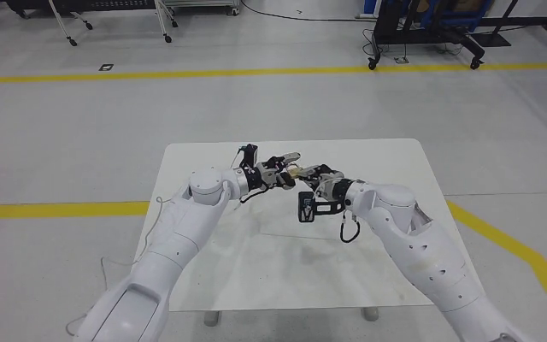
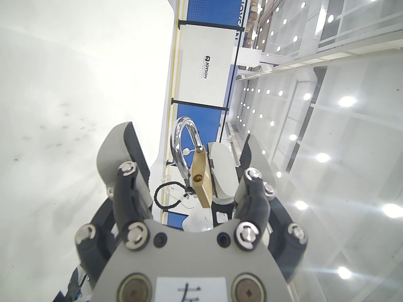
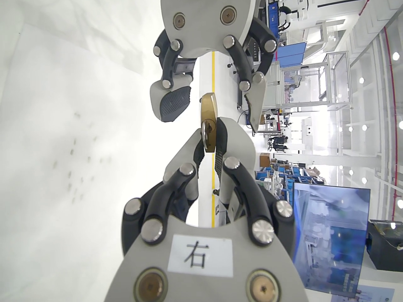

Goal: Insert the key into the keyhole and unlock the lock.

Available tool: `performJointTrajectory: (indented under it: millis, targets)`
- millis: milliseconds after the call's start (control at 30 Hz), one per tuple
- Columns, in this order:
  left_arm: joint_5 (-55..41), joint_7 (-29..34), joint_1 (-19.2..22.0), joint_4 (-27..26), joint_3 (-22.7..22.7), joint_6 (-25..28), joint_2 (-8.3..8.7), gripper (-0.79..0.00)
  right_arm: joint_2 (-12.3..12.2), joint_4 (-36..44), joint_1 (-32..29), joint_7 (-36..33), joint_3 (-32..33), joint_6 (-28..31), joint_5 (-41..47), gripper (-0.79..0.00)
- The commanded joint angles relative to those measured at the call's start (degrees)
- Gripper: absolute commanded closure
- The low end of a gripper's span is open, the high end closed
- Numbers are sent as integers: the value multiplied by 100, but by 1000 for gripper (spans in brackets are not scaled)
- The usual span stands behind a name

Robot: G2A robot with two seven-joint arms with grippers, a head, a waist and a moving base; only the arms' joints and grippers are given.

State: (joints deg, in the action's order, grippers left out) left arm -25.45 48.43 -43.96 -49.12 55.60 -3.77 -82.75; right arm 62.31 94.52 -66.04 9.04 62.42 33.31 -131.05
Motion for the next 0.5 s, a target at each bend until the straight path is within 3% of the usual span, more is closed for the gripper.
performJointTrajectory:
  millis: [0, 200, 467]
  targets:
    - [13, 4, 5, 5, -1, 10, -2, -606, -15, -1, -34, 54, 50, 3, 9, 0]
    - [3, -6, 16, 18, 39, 37, 0, -616, -95, -204, -182, 611, 391, 268, 423, 0]
    - [-40, -40, 18, 8, 145, 89, 18, -653, -259, -1308, 149, 1733, 813, 2286, 1393, 0]
